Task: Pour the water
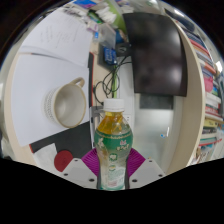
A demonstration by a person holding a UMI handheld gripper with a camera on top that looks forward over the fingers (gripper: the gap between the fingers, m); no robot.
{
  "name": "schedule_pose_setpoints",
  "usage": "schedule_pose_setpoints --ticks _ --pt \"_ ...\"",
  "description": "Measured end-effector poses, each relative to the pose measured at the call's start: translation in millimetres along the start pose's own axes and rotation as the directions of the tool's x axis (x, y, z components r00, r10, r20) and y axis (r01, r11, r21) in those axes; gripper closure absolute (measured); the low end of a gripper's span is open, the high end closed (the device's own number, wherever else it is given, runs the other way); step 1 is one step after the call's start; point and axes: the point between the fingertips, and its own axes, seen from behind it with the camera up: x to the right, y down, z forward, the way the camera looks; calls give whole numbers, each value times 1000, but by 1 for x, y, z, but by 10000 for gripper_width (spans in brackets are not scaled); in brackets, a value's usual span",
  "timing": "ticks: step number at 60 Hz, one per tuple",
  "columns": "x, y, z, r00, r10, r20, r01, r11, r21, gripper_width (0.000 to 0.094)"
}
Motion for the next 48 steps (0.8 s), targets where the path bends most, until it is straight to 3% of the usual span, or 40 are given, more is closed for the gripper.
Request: schedule_pose_setpoints --ticks 13,22,32,40,48 --pt "34 20 -18 795 604 55 -606 789 101 615" --pt "20 41 -8 428 885 183 -904 421 78 616" --pt "7 64 12 38 970 241 -998 27 49 615" --pt "-14 65 27 -33 968 247 -998 -47 50 617" --pt "-40 61 36 4 971 238 -998 -11 60 615"
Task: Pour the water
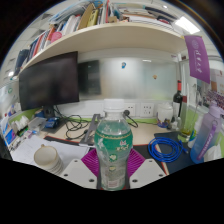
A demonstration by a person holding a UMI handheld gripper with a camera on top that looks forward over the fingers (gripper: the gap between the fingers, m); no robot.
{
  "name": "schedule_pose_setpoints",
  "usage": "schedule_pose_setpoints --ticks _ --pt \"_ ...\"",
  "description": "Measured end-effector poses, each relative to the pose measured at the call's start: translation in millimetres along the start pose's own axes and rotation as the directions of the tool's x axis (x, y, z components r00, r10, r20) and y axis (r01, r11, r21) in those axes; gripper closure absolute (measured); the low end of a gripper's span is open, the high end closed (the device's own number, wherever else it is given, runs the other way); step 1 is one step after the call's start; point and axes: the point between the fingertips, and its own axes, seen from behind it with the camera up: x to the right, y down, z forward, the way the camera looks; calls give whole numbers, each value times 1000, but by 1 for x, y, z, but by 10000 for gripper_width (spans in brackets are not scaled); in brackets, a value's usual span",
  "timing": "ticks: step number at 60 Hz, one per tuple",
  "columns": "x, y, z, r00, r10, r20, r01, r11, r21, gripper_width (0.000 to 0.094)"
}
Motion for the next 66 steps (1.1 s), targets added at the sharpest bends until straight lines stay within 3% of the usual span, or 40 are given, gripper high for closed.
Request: schedule_pose_setpoints --ticks 13,26,36,49,55,66 --pt "-4 7 -4 998 -55 -27 57 997 59 592" --pt "-1 9 -10 995 -74 -61 77 996 50 397" --pt "5 28 -29 992 -64 -112 61 998 -28 95" --pt "-13 26 -103 981 -24 -192 -2 991 -134 94" --pt "-34 -7 -132 975 2 -220 -25 994 -102 93" --pt "-72 -61 -163 980 33 -198 -40 999 -31 100"
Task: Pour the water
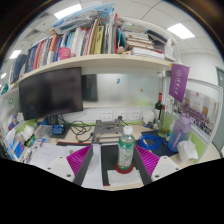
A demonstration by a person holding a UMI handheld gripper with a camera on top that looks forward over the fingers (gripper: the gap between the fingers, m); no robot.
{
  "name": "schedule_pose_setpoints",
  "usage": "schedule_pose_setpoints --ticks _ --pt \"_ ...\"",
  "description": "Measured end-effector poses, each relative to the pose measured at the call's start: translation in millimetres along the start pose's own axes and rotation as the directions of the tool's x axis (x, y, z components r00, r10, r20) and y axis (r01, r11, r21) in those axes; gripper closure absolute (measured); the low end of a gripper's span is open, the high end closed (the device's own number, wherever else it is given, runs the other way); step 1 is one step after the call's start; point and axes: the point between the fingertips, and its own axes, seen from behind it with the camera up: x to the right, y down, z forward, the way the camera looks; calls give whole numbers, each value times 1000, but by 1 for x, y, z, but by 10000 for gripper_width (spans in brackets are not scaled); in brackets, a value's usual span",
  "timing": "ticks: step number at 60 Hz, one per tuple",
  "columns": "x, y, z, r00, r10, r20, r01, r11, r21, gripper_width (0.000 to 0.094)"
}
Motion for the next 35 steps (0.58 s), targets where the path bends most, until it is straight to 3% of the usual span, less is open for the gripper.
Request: schedule_pose_setpoints --ticks 35 --pt "-11 -58 -12 1000 -13 -20 15 992 128 100"
